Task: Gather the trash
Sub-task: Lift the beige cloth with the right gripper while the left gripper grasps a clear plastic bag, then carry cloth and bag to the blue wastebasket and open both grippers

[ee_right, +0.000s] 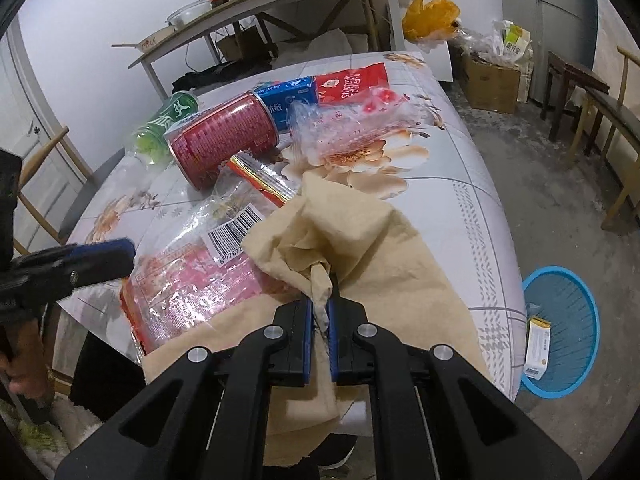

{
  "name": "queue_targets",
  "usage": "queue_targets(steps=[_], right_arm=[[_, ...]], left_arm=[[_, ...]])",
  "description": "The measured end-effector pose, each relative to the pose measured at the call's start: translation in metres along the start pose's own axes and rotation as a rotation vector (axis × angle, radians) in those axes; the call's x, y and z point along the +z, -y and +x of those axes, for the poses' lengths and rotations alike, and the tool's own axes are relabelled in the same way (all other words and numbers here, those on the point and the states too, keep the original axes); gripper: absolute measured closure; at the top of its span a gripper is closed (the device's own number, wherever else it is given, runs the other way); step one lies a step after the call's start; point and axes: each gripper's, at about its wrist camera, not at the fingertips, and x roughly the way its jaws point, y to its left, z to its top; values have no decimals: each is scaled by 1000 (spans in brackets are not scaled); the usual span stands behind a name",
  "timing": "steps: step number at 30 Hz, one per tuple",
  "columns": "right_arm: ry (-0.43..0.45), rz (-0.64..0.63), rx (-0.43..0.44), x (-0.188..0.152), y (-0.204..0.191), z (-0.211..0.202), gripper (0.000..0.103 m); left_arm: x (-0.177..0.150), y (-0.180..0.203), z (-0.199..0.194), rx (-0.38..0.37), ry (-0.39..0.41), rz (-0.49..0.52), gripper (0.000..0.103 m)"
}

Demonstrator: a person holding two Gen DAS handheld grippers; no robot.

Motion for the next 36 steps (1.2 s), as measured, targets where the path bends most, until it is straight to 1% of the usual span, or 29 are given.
queue_targets(steps=[2, 4, 6, 11, 12, 14, 15, 16, 17, 20, 23, 25, 27, 30, 36], right_arm=[[3, 6, 7, 0, 1, 0, 96], [6, 11, 13, -1, 2, 0, 96], [9, 15, 20, -1, 3, -1, 96], [13, 23, 31, -2, 5, -1, 96], [14, 26, 33, -2, 6, -1, 96], [15, 29, 36, -2, 6, -1, 96], [16, 32, 37, -2, 6, -1, 96], [17, 33, 37, -2, 6, -1, 96], [18, 37, 38, -1, 7, -1, 96], [19, 44, 40, -1, 7, 0, 96], [21, 49, 41, 0, 8, -1, 96], [25, 55, 40, 0, 9, -2, 96], [36, 68, 40, 0, 12, -6, 96], [64, 103, 48, 1, 20, -16, 96], [156, 199, 58, 2, 51, -51, 96]], left_arm=[[6, -7, 6, 6, -19, -26, 67], [12, -13, 12, -19, -35, -61, 61], [17, -18, 18, -42, -60, -84, 59], [25, -25, 31, -125, -101, -130, 59], [25, -24, 33, -140, -106, -134, 60], [25, -22, 36, -150, -117, -133, 60], [25, -21, 38, -148, -121, -133, 63], [24, -19, 40, -143, -125, -131, 71], [24, -18, 42, -136, -132, -128, 75], [22, -16, 45, -131, -137, -131, 84], [21, -15, 41, -138, -123, -128, 87], [21, -13, 37, -144, -112, -124, 92], [22, -9, 34, -148, -98, -118, 94], [25, -2, 26, -158, -71, -105, 96], [38, 21, 11, -200, -21, -53, 99]])
